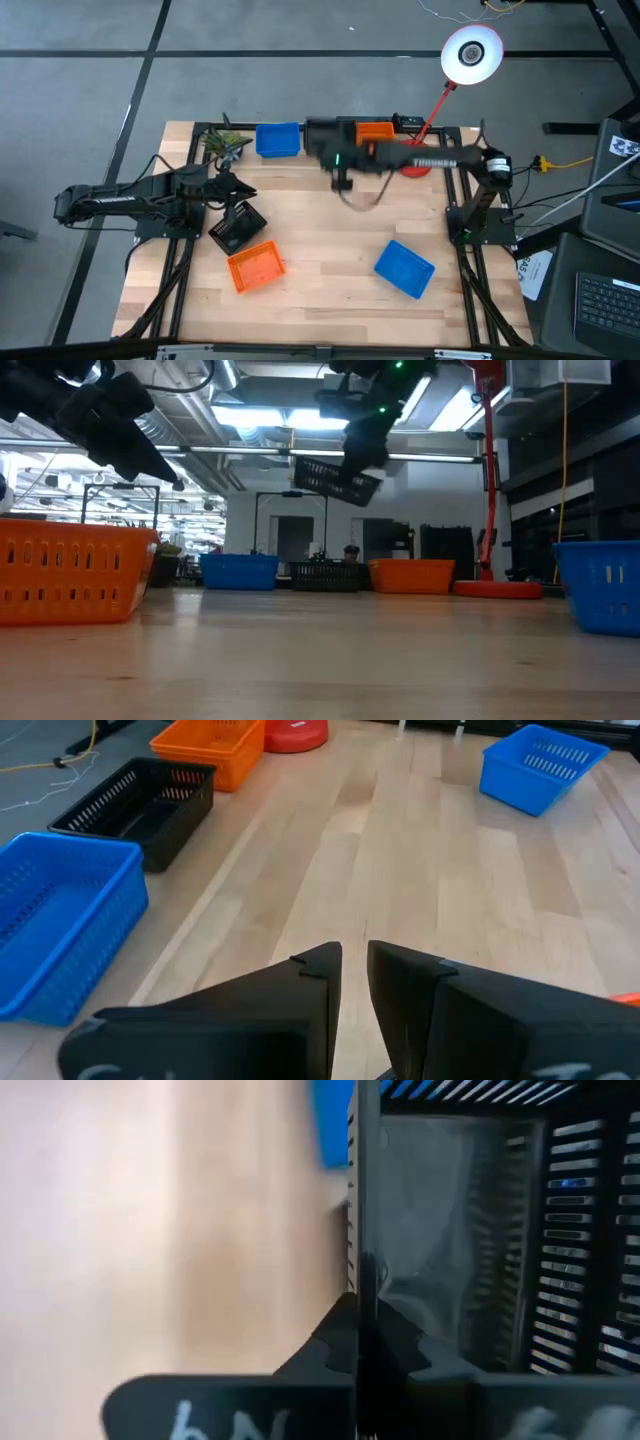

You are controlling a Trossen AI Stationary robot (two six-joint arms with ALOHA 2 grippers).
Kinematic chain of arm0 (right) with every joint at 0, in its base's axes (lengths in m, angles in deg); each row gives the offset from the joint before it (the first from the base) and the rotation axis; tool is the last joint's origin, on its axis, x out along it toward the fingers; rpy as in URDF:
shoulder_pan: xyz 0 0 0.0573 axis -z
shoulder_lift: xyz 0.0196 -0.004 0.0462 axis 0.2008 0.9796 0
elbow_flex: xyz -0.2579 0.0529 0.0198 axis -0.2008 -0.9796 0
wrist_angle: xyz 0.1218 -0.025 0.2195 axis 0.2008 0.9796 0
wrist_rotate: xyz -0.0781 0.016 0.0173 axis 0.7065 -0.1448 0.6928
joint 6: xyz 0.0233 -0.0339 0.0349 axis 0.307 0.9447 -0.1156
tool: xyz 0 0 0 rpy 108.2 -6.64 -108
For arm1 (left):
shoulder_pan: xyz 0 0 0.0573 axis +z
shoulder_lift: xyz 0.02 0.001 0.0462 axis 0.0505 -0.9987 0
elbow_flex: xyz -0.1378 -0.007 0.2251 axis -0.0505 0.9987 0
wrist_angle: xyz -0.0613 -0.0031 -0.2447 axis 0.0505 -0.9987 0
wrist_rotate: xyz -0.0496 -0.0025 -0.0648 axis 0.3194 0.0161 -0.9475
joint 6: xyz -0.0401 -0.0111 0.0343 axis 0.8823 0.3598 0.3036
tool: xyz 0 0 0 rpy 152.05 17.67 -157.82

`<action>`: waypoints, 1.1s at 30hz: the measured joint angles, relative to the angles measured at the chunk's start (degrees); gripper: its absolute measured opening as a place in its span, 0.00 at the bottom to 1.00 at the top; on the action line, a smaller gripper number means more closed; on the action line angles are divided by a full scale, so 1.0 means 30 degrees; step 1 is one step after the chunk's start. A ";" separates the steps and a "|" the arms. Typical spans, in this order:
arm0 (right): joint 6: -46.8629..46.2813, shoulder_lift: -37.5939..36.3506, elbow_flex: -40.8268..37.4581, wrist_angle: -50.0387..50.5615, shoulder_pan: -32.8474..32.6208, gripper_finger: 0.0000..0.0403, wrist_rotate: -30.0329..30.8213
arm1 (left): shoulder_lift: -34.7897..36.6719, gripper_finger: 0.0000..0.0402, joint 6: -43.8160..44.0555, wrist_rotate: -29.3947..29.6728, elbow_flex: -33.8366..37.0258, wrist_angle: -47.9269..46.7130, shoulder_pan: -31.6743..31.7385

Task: Stack baskets by color
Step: Stack the bottom right black bin on top of the top black bin

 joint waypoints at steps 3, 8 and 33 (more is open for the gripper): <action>0.2076 -0.0004 0.0895 -0.0620 0.2487 0.00 -0.3038 | 0.0000 0.11 0.0009 0.0011 0.0000 0.0000 0.0000; 0.2647 0.1072 0.1244 -0.1104 0.5616 0.00 -0.8012 | 0.0000 0.11 -0.0006 0.0044 0.0000 0.0000 0.0000; 0.2343 0.4335 0.1222 -0.2467 0.6593 0.26 -0.7468 | 0.0000 0.11 -0.0174 0.0066 0.0000 -0.0007 0.0000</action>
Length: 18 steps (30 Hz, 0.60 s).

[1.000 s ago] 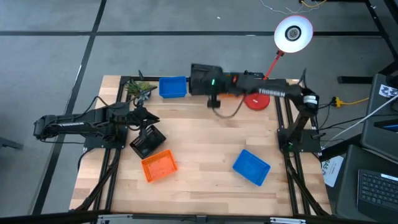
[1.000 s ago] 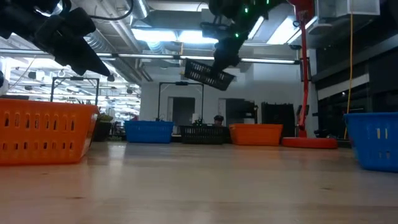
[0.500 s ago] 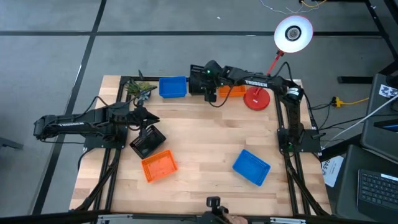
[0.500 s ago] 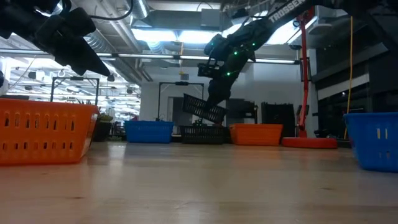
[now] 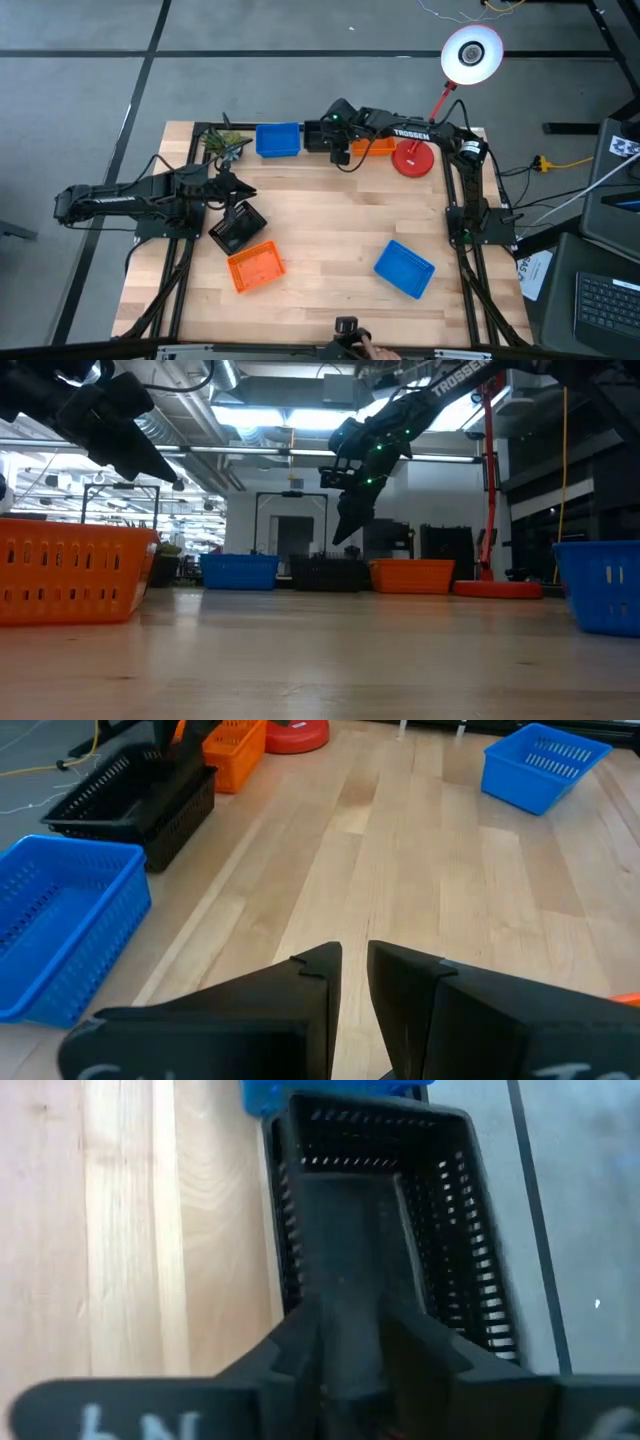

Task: Stack baskets by color
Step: Stack the bottom right black bin on top of the top black bin, then move the bins to the center of the table

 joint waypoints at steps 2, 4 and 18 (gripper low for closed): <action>-0.0005 -0.0007 0.0000 -0.0019 0.0000 0.29 0.0002 | 0.0000 0.11 0.0000 0.0000 0.0000 0.0000 0.0000; -0.0020 -0.0007 0.0008 -0.0010 -0.0083 0.32 0.0007 | 0.0004 0.11 0.0014 0.0000 0.0000 -0.0011 0.0000; -0.9118 -0.0252 0.6499 1.6316 -0.4289 0.34 -0.0516 | 0.0000 0.11 0.5478 0.0653 -0.0015 -0.1784 0.0000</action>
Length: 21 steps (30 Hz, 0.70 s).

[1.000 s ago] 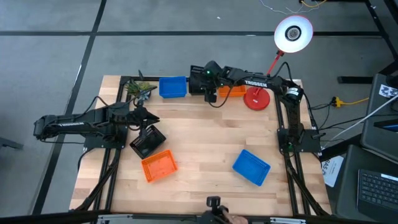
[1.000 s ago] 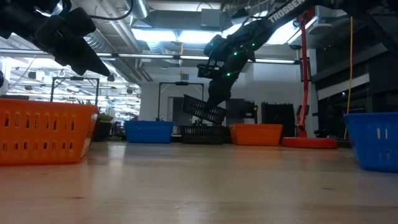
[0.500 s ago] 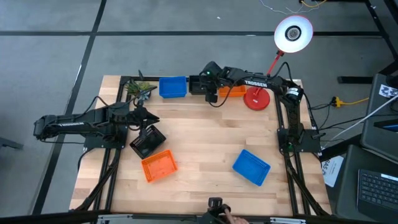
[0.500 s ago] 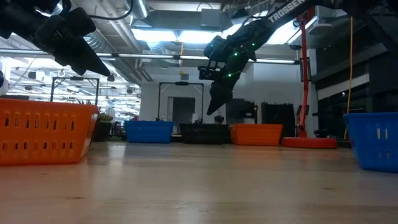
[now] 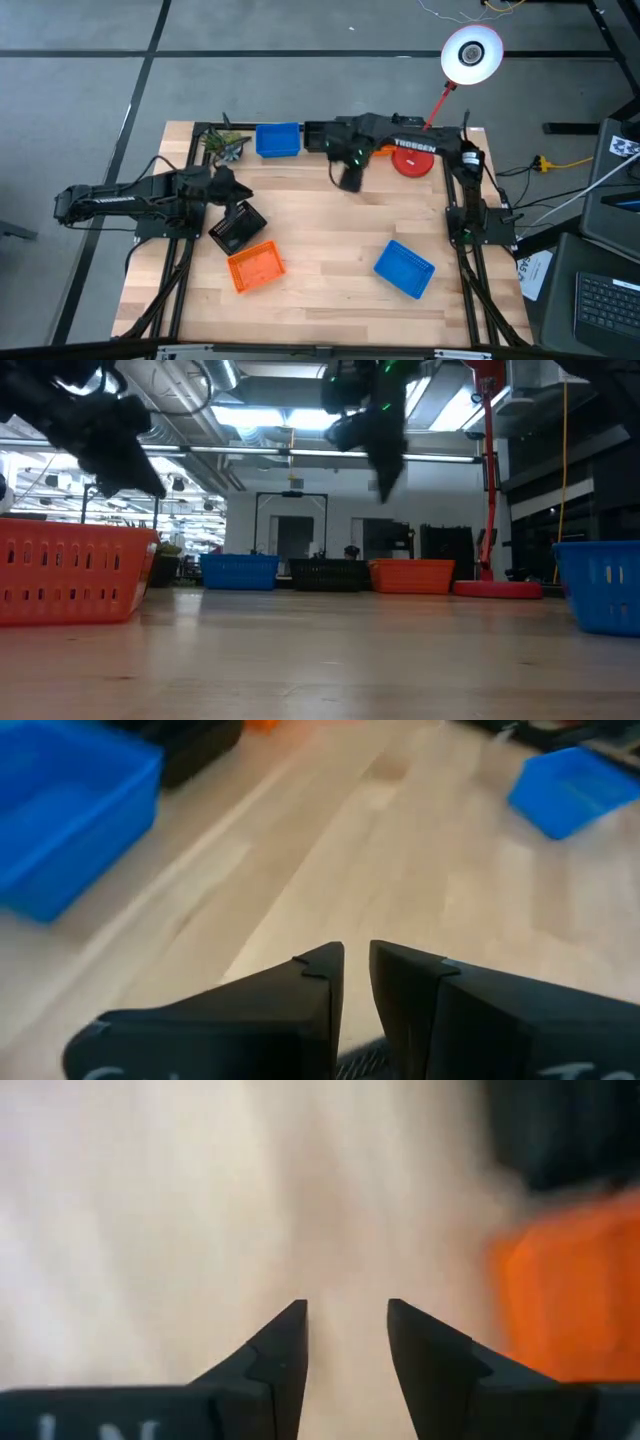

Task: Stack baskets by color
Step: Move the bins to the center of the table

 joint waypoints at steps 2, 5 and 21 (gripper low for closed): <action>-0.0641 -0.0446 -0.0417 0.1932 -0.0913 0.34 0.0002 | 0.0000 0.11 0.1074 0.0306 0.0000 -0.0897 0.0000; -0.1611 -0.1675 -0.1912 0.3322 -0.2223 0.34 -0.0009 | -0.0004 0.11 0.2792 0.0114 -0.0458 -0.2369 -0.0294; -0.8379 -1.0759 -1.3725 -0.3932 -0.5287 0.34 0.1031 | -0.7303 0.01 1.2180 -0.4574 -0.7537 -1.3019 -0.7746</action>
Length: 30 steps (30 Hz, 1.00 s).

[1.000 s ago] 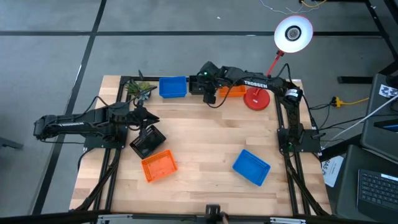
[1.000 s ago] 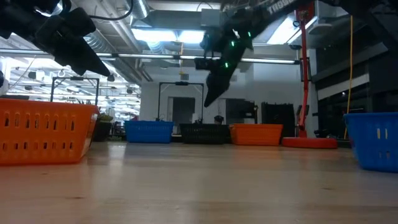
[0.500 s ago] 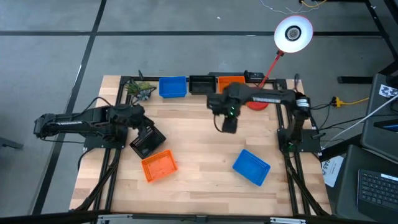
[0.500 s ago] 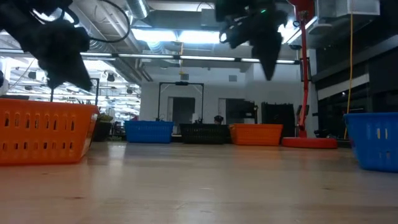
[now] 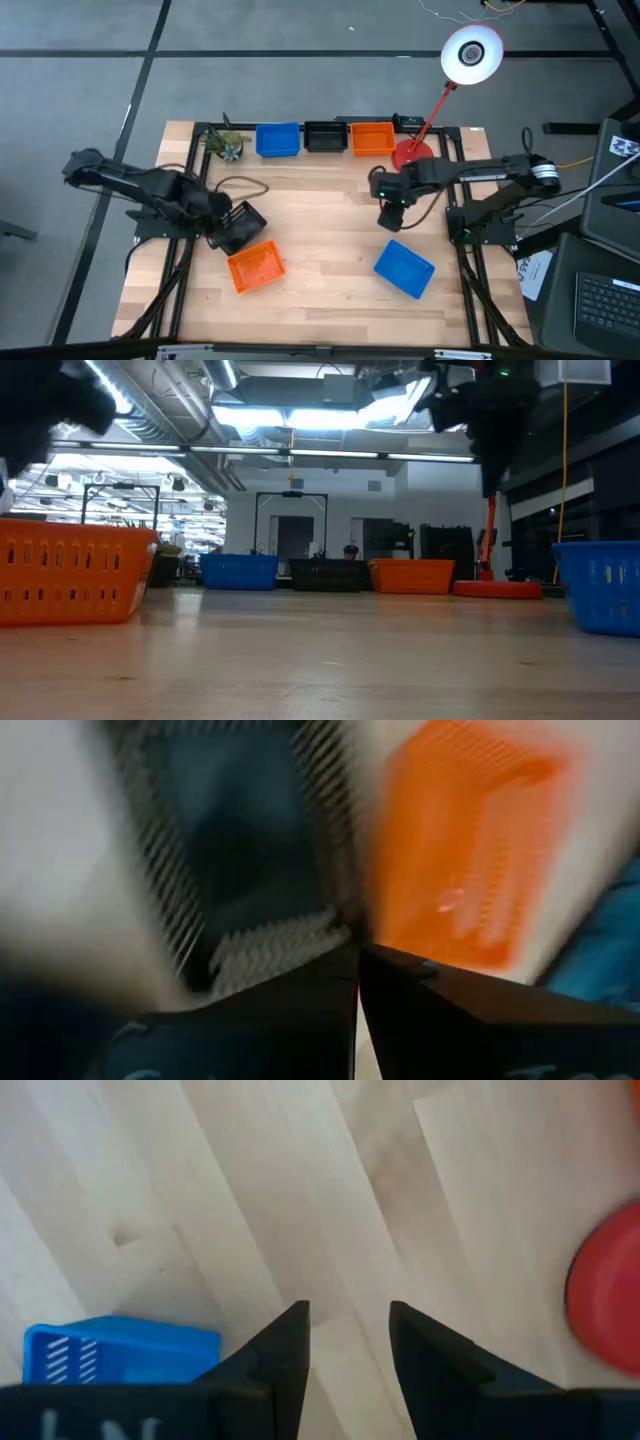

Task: Stack baskets by color
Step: Move the bins to the center of the table

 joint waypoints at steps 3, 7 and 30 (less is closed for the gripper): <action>-0.1431 -0.1085 -0.1398 -0.0158 -0.0387 0.34 0.0011 | -0.1582 0.00 0.3330 -0.1224 -0.0004 -0.2384 -0.1151; -0.2514 -0.2183 -0.2584 -0.0302 -0.0996 0.34 0.0024 | -0.3351 0.00 0.5400 -0.2971 -0.0004 -0.3055 -0.2491; -0.2973 -0.2825 -0.2733 -0.3100 -0.2533 0.34 0.1007 | -1.0125 0.00 -0.6012 0.9317 -0.3089 0.5664 0.0489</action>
